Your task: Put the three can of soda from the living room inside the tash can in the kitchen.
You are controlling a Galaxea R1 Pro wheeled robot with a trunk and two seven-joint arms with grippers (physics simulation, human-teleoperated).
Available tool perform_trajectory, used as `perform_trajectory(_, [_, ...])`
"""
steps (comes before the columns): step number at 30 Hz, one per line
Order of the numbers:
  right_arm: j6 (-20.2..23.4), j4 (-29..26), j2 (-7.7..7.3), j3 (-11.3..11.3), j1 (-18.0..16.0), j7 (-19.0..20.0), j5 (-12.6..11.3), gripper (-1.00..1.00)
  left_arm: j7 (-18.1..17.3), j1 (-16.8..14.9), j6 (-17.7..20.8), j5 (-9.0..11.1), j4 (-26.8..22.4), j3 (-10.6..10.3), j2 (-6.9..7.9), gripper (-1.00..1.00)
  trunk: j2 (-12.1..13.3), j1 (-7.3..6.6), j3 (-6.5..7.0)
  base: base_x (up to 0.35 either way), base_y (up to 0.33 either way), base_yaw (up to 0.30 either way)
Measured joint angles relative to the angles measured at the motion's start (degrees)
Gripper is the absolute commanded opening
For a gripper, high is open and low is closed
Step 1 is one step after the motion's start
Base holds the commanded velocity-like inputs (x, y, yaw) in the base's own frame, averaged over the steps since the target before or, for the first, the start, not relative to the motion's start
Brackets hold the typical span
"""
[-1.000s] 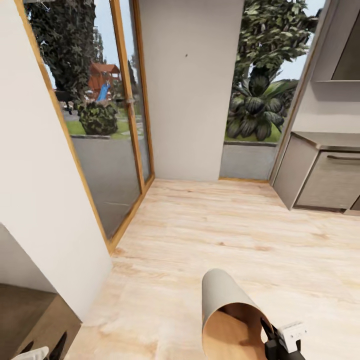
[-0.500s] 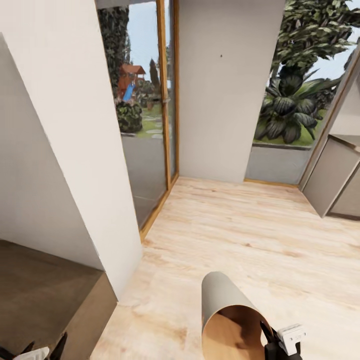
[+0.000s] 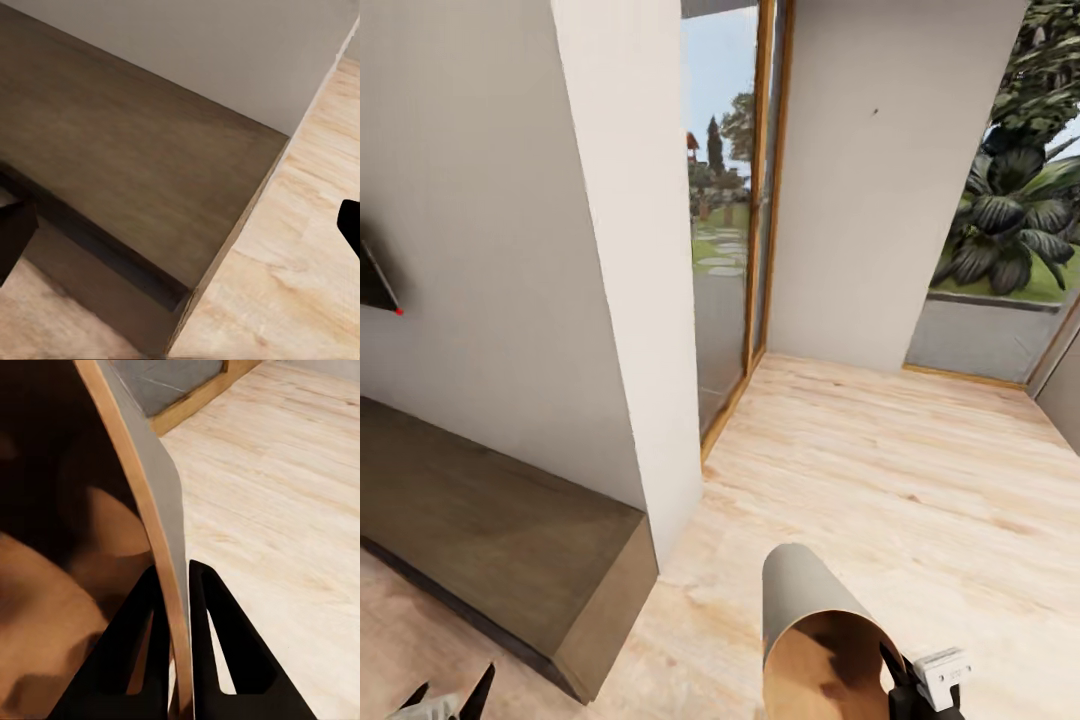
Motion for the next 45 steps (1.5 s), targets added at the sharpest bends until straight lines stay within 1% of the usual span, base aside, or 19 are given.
perform_trajectory(8, [-0.1,0.1,0.05,0.1,0.0,0.0,0.2,-1.0,0.1,0.0,0.0,0.0,0.0,0.0,-0.04,1.0,0.0,0.0,-0.01,-0.126,0.245,0.203])
perform_trajectory(10, [0.0,0.1,0.04,0.0,0.0,-0.1,-0.1,-1.0,0.1,0.0,0.0,-0.1,0.0,0.0,-0.06,1.0,0.0,0.0,-0.01,-0.029,0.055,0.045])
perform_trajectory(27, [0.0,0.7,0.13,0.0,0.0,-0.2,-0.1,-1.0,0.3,0.0,0.0,-0.2,0.1,0.0,-0.08,1.0,0.0,0.0,-0.01,-0.004,0.007,0.006])
perform_trajectory(31, [0.0,1.1,0.13,0.3,0.0,-0.1,-0.1,-1.0,0.3,0.0,0.1,-0.3,0.1,0.0,-0.08,1.0,0.0,0.0,-0.01,-0.037,0.0,0.0])
perform_trajectory(36, [0.0,1.4,0.07,1.6,0.0,-0.1,0.0,-1.0,0.3,0.0,0.1,-0.3,0.1,0.0,-0.08,1.0,0.0,0.0,-0.01,-0.225,0.0,0.0])
perform_trajectory(45, [0.0,1.4,0.07,2.0,0.0,-0.2,0.0,-1.0,0.3,0.0,0.1,-0.2,0.1,0.0,-0.08,1.0,0.0,0.0,-0.01,-0.311,0.0,0.0])
